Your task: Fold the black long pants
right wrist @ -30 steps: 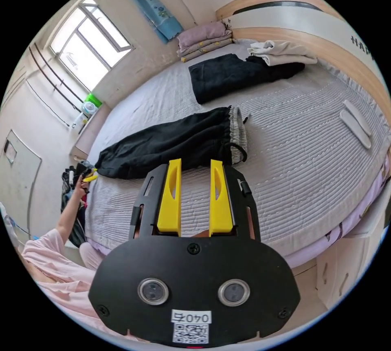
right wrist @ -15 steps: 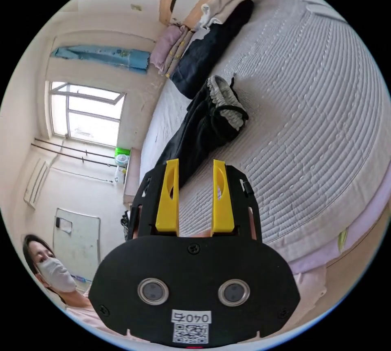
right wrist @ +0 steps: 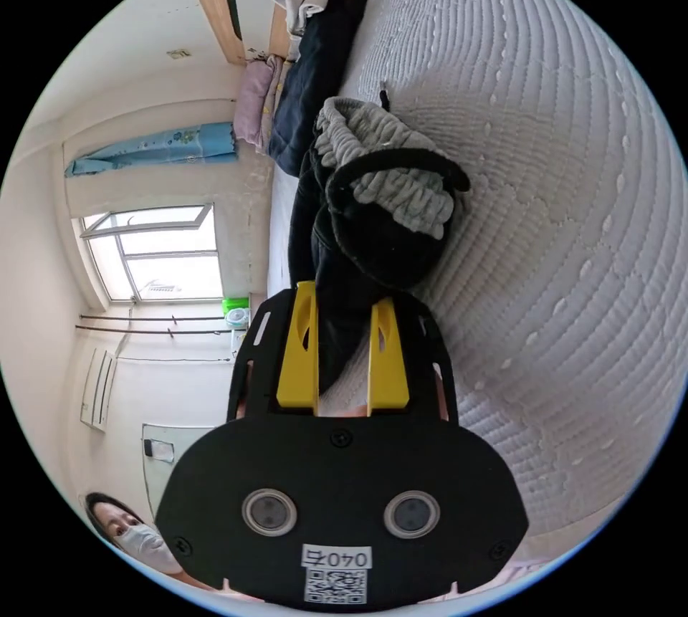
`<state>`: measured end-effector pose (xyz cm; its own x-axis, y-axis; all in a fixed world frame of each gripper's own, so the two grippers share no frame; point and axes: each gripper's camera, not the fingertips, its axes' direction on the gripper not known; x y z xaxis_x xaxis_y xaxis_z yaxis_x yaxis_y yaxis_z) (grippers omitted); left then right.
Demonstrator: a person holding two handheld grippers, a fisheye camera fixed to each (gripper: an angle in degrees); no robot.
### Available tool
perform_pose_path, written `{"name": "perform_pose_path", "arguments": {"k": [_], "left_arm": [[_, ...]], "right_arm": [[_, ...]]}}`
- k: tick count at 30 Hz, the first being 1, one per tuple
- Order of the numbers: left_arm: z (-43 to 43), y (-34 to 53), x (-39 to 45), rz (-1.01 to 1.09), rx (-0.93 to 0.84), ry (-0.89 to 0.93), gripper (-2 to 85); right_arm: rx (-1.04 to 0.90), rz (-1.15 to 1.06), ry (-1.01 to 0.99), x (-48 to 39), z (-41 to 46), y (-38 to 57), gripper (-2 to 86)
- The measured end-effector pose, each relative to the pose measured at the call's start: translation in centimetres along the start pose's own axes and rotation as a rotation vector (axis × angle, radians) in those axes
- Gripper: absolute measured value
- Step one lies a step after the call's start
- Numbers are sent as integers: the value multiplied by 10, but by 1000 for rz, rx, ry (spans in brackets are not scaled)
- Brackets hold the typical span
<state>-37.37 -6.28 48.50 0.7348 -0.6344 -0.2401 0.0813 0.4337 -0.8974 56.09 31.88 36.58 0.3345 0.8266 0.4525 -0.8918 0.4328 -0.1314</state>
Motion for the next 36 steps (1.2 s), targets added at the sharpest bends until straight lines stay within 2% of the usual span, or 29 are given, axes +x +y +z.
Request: {"name": "perform_pose_path", "arguments": {"k": [3,7,11,16,21,23,24,27,28,31,33,36], "left_arm": [[0,5,11,23,-42,-89,-7],[-37,25,0,-50,36,57,-14],[-80,62,-6,-16,56,154,-14],[-140,153,-22,47,44,215,-13],[-162,266,-41,41,3,259,-7],[-152,302,-48,-4,-22,199,3],[-147,320,-52,-44,-25,111,5],[-175,353,-48,-103,145,-164,-7],[-190,361,-35,-58,216,-251,-8],[-198,365,11,126,279,-348,-8],[-184,364,42,238,276,-357,-9],[-132,361,106,460,232,-462,-9]], "right_arm": [[-8,-3,6,-2,-6,-1,36],[-45,-56,0,-21,-24,2,26],[-95,-116,3,-46,-51,8,24],[-207,-184,-11,-55,-99,16,24],[-291,-260,63,-50,-147,43,43],[-313,-245,152,-44,-149,48,61],[-336,-209,199,-43,-150,49,68],[-315,-267,270,-73,-167,57,73],[-309,-301,308,-83,-171,60,71],[-268,-453,577,-137,-183,74,46],[-204,-622,742,-187,-172,96,9],[-185,-827,826,-239,-127,124,-6]]}}
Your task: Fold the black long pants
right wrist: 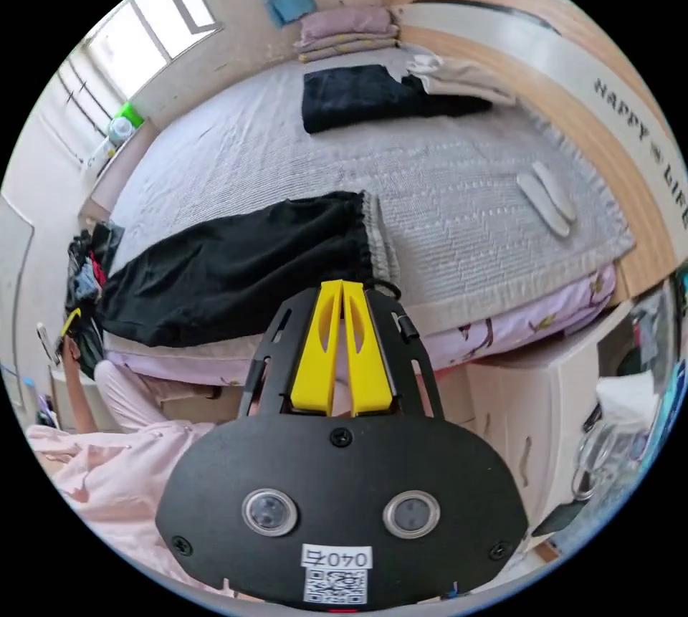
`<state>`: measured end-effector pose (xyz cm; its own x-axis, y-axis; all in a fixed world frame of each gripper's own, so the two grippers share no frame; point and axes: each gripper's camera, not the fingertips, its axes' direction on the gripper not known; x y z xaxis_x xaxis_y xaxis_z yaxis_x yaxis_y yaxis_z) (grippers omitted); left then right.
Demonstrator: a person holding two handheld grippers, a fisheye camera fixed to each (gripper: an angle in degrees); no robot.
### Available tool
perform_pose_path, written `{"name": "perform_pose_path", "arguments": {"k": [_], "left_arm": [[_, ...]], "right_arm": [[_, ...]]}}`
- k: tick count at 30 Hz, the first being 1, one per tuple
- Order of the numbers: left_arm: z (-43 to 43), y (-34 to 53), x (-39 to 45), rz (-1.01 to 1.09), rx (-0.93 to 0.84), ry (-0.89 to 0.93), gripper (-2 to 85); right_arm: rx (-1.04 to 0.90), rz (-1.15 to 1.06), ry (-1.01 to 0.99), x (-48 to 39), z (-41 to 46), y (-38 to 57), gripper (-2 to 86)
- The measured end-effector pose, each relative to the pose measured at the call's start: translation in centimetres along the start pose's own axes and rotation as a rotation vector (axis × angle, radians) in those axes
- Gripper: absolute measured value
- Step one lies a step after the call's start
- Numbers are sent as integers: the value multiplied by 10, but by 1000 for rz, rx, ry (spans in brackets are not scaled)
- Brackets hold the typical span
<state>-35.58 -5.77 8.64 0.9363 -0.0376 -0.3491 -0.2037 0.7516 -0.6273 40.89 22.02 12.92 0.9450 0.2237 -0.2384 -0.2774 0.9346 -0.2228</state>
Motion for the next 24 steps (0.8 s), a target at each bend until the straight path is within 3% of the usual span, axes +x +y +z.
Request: {"name": "perform_pose_path", "arguments": {"k": [3,5,7,11,16,19,21,24], "left_arm": [[35,-16,81,285,-27,-205,-9],[67,-19,108,369,-103,-237,-10],[130,-12,114,370,-347,-65,-12],[137,-16,86,194,-288,135,-12],[142,-6,56,125,-240,348,-9],[115,-10,45,78,-196,241,-9],[100,-17,46,49,-122,182,-8],[120,-33,67,78,-176,250,-8]], "right_arm": [[-93,-150,188,-55,29,-34,-9],[-198,-223,284,-71,57,-47,-9],[-307,-254,250,-74,82,-55,-10],[-329,-306,218,-87,77,-68,-10],[-298,-385,248,-103,49,-65,-10],[-222,-312,234,-102,-12,-77,-10],[-36,-266,331,-111,-57,-92,-10],[59,-224,257,-119,-60,-124,-10]]}}
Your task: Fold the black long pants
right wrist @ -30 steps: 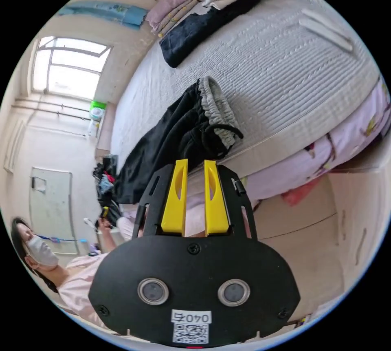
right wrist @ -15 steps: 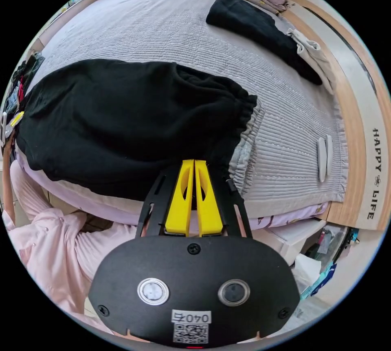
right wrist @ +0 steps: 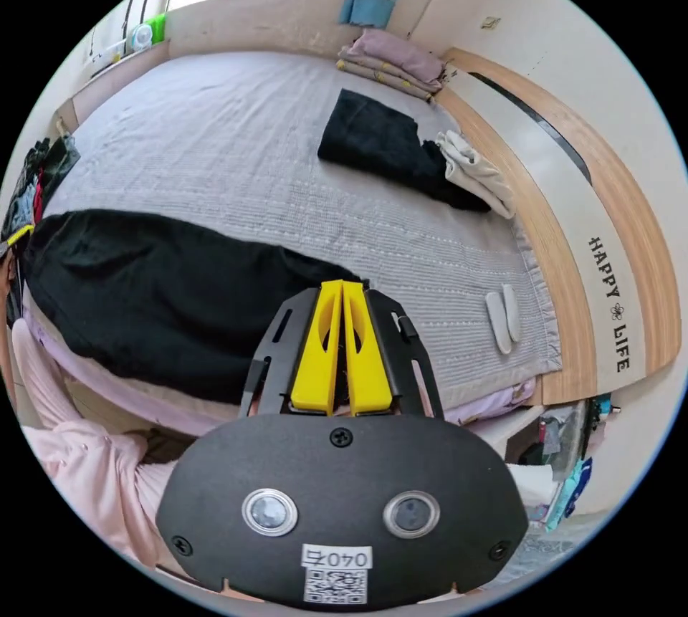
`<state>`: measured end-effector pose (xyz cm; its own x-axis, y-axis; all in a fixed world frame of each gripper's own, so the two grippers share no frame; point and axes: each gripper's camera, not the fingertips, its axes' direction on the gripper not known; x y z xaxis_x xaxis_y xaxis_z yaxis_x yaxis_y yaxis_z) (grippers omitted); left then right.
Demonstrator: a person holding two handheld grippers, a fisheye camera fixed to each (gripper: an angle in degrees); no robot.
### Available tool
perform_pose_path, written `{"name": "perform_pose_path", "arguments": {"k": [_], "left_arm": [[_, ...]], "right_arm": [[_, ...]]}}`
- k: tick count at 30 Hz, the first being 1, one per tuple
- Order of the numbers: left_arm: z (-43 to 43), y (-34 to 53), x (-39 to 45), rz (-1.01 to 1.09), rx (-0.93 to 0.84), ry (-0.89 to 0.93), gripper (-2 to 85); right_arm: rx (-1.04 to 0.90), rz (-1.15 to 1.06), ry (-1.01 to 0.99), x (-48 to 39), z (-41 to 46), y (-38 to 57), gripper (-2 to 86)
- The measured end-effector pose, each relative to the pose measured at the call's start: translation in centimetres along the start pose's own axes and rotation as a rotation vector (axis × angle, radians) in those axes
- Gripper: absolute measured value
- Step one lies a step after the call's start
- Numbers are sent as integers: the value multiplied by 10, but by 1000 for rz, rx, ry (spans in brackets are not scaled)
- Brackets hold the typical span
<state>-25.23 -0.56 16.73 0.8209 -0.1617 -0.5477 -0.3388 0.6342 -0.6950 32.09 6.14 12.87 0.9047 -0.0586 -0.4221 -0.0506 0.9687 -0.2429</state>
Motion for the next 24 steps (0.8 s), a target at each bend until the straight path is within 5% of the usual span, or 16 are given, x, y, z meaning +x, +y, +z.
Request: {"name": "perform_pose_path", "arguments": {"k": [3,10,13,17,20,24], "left_arm": [[61,-7,4,1,-138,-115,-9],[68,5,-30,-128,-82,51,-9],[38,16,-14,-116,3,-18,-9],[22,30,32,55,42,-74,-9],[12,41,54,102,73,-99,-9],[-30,63,97,219,192,264,-9]], "right_arm": [[-132,44,-53,0,55,-19,-10],[-207,191,-144,41,63,-10,-10],[-47,20,-116,-2,-18,-4,-10],[20,-402,-324,-126,-97,24,-10],[70,-593,-216,-182,-129,61,-9],[11,-617,-86,-191,-141,99,-7]]}}
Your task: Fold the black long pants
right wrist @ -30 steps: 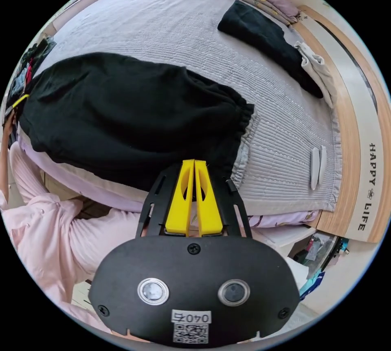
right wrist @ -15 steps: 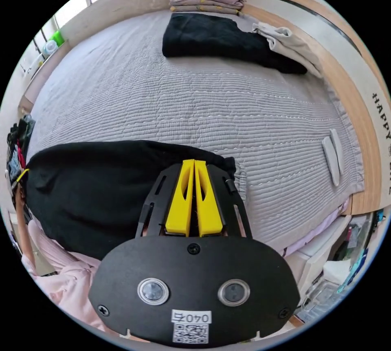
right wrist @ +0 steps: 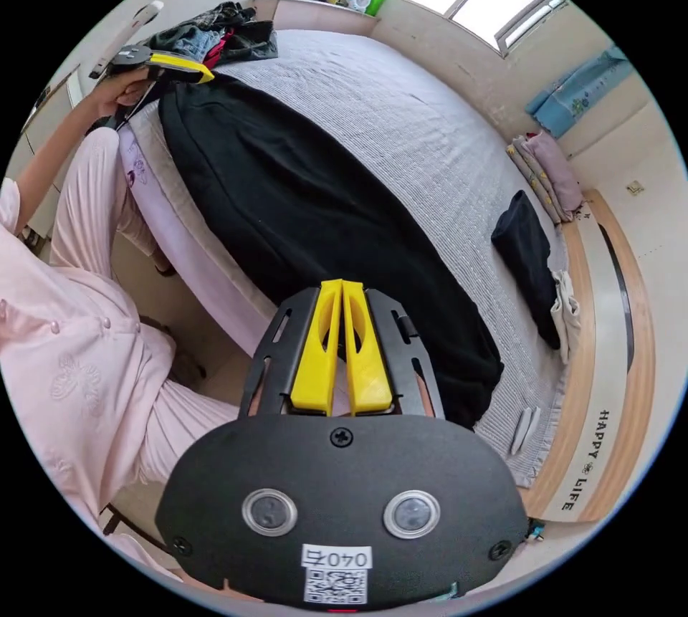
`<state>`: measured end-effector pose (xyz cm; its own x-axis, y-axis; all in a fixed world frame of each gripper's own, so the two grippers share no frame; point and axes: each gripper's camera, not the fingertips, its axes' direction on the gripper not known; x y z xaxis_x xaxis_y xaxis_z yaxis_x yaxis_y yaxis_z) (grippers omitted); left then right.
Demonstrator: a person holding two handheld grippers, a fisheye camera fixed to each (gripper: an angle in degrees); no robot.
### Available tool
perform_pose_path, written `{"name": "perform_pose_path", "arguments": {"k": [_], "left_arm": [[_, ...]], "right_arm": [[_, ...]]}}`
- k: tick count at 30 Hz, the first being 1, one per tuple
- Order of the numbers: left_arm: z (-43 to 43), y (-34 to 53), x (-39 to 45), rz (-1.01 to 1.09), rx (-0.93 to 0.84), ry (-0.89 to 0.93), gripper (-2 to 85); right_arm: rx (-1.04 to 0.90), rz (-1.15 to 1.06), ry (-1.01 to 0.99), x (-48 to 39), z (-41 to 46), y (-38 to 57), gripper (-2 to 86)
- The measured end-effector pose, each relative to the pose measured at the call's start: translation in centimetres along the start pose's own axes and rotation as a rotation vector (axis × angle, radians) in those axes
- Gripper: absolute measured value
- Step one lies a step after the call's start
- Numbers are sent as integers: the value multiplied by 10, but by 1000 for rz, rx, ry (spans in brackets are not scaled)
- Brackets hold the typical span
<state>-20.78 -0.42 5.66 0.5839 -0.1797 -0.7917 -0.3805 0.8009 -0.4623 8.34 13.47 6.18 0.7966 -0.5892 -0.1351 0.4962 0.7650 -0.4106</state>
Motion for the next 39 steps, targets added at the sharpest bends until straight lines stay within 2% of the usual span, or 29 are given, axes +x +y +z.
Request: {"name": "perform_pose_path", "arguments": {"k": [4,6,11,13,15,21,24,28,31,35,38,39], "left_arm": [[14,6,96,143,28,426,-8],[33,9,139,211,-7,492,-8],[79,8,205,303,-77,322,-9],[99,1,212,313,-136,184,-9],[106,-6,205,299,-131,150,-9],[100,-20,169,194,-71,212,-9],[99,-16,171,178,-48,181,-9],[113,-7,189,232,-116,171,-9],[118,-3,200,266,-101,114,-9],[117,-14,183,175,-41,203,-9],[135,-21,183,250,-156,237,-10],[144,-21,181,249,-208,291,-10]], "right_arm": [[8,61,-60,3,-11,24,5],[18,91,-101,5,-13,32,48],[-29,134,-65,10,3,40,83],[-52,147,-67,14,11,43,59],[-35,163,-99,22,5,56,27],[108,240,-309,63,-33,98,-5],[143,262,-365,77,-38,111,-7],[168,277,-383,87,-45,121,-9],[154,258,-366,86,-49,125,-9],[148,237,-348,87,-60,129,-8],[142,185,-365,98,-73,127,-9],[194,217,-338,112,-82,128,-9]]}}
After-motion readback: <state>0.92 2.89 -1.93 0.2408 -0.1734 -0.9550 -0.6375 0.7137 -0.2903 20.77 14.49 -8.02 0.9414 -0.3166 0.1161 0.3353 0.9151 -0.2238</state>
